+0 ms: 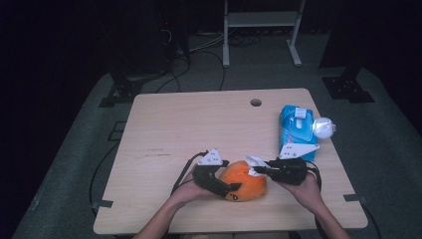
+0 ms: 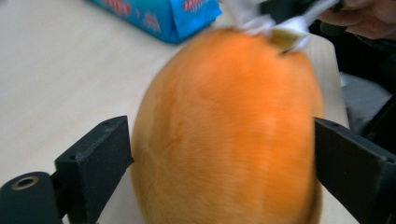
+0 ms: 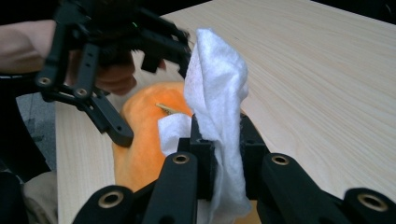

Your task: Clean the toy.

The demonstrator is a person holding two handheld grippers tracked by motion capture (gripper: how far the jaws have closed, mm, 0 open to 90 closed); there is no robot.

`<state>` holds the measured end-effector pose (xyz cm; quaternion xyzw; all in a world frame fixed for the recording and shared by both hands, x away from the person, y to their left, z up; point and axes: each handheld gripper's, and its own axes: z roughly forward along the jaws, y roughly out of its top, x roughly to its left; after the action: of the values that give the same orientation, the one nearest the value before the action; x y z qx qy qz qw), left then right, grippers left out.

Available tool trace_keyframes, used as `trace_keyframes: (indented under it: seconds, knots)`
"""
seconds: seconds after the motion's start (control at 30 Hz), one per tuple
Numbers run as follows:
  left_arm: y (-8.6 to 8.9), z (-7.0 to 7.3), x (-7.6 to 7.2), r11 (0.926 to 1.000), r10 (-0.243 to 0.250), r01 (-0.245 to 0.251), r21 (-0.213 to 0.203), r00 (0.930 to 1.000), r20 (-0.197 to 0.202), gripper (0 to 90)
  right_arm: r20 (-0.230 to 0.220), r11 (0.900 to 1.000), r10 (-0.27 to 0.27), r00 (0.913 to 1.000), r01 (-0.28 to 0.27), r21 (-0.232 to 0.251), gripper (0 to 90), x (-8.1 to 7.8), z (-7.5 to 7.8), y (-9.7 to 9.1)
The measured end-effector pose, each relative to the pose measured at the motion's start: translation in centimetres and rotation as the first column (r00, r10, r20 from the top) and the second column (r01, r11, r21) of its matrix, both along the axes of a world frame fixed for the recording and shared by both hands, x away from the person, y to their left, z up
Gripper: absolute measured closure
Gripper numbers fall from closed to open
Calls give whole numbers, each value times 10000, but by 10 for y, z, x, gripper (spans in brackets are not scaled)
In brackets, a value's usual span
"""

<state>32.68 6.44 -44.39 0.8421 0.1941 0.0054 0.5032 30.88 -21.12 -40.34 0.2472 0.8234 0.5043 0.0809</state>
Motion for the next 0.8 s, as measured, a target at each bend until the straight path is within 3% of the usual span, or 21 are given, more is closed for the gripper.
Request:
trace_keyframes:
  seconds: [0.07,0.13,0.2,0.23,0.27,0.3,0.37,0.43,0.47,0.57,0.6,0.67,0.77,0.8]
  knots:
    - [0,4,-4,9998,-123,113,165,9980,620,242,13,10000,23,10000,-23,-19,801,0,1,1]
    - [0,11,-7,9999,-91,77,104,9906,1368,326,55,9999,-29,10000,28,144,802,0,4,-1]
    - [0,17,-9,9996,-44,-23,265,9685,2489,352,236,9998,-56,9997,52,174,801,-1,9,-2]
    - [0,19,-10,9997,2,-74,239,9578,2873,353,311,9998,-57,9995,51,194,801,-2,11,-2]
    - [1,19,-10,9998,11,-75,197,9515,3077,352,330,9996,-74,9994,65,270,801,-2,12,-2]
    - [1,17,-9,9997,-23,-48,219,9507,3100,348,359,9995,-104,9993,93,297,801,-2,12,-1]
    - [3,11,-6,9993,-103,2,373,9626,2709,299,215,10000,-43,9998,41,91,801,1,9,1]
    - [5,8,-2,10000,-10,-2,62,9821,1882,191,-60,9999,60,10000,-59,88,801,4,1,3]
    - [7,9,0,9998,15,12,-178,9882,1528,160,-222,9998,158,9996,-155,125,801,5,-1,3]
    - [15,10,6,9965,263,-214,-813,9978,602,125,-334,9996,228,9992,-223,152,801,4,-2,2]
    - [16,9,6,9965,237,-193,-814,9983,530,162,-340,9995,259,9991,-253,166,801,3,-2,2]
    - [14,8,3,9979,203,-154,-623,9966,794,246,-319,9996,238,9992,-233,141,802,2,-1,2]
    - [6,11,-4,9991,-239,286,-318,9900,1394,280,116,9989,273,9996,-277,391,801,-4,8,7]
    - [6,11,-4,9991,-239,286,-318,9900,1394,280,239,9984,303,9993,-315,473,802,-6,10,11]
